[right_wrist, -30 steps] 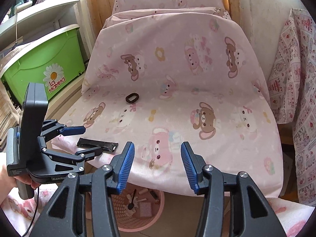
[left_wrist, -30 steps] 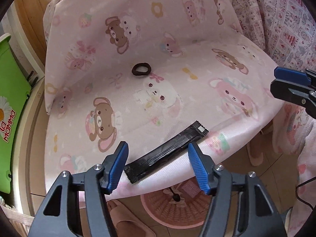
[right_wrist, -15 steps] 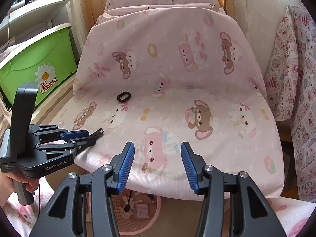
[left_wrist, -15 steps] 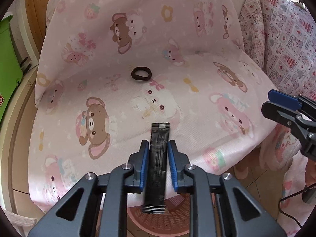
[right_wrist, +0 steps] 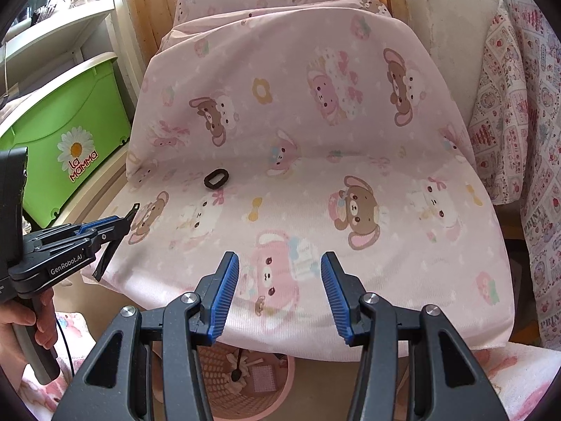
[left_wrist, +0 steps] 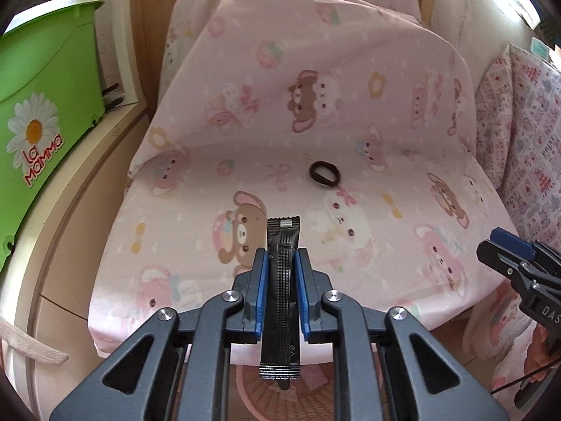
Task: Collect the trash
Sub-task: 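Grasp the black hair tie with the right tool while the left tool holds the sachet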
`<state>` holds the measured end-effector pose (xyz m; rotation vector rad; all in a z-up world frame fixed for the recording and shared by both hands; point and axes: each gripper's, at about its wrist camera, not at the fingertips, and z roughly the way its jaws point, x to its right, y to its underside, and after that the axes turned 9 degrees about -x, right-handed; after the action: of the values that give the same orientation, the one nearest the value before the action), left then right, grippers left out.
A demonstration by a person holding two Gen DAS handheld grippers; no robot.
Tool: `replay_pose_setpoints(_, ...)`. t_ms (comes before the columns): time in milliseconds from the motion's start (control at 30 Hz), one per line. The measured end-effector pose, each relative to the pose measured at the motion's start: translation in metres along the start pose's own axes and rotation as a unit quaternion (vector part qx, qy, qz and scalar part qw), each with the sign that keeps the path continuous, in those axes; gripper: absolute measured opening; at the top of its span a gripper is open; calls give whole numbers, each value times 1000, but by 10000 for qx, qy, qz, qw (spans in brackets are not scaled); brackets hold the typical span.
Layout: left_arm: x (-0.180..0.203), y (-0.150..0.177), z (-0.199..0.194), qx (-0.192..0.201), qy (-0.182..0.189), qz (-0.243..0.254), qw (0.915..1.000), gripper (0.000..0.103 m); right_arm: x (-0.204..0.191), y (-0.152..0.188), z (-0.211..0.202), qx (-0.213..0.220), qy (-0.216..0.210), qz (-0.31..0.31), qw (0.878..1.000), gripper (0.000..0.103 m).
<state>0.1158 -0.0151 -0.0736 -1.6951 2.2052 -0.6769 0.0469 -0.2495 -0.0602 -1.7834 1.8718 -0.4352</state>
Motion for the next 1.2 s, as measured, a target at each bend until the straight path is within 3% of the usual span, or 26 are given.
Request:
replay_pose_setpoints(67, -7, -2, -1, 76, -126, -94, 9998, 14, -7, -6, 2, -13, -105, -57, 9999, 51)
replay_pose_setpoints(167, -8, -4, -5, 298, -612, -28, 9977, 15, -21, -26, 11, -100, -404, -223, 9989, 51)
replay_pose_setpoints(233, -9, -5, -7, 385, -743, -46, 9965, 15, -32, -40, 20, -62, -556, -457, 9974, 58)
replay_pose_setpoints(533, -17, -11, 1, 310, -964, -267, 9945, 16, -78, -104, 97, -574, -235, -1112, 9919, 59)
replay_pose_setpoints(800, -16, -18, 3, 396, -940, -346, 9942, 17, -103, -120, 147, -1101, 102, -1116, 9876, 59)
replay_pose_setpoints(1000, -17, -18, 7, 334, -1013, -381, 9936, 17, -107, -120, 164, -1067, 429, -1177, 9864, 59)
replay_pose_setpoints(1200, -21, -16, 4, 355, -1052, -421, 9929, 17, -111, -121, 170, -915, 302, -1146, 9887, 55)
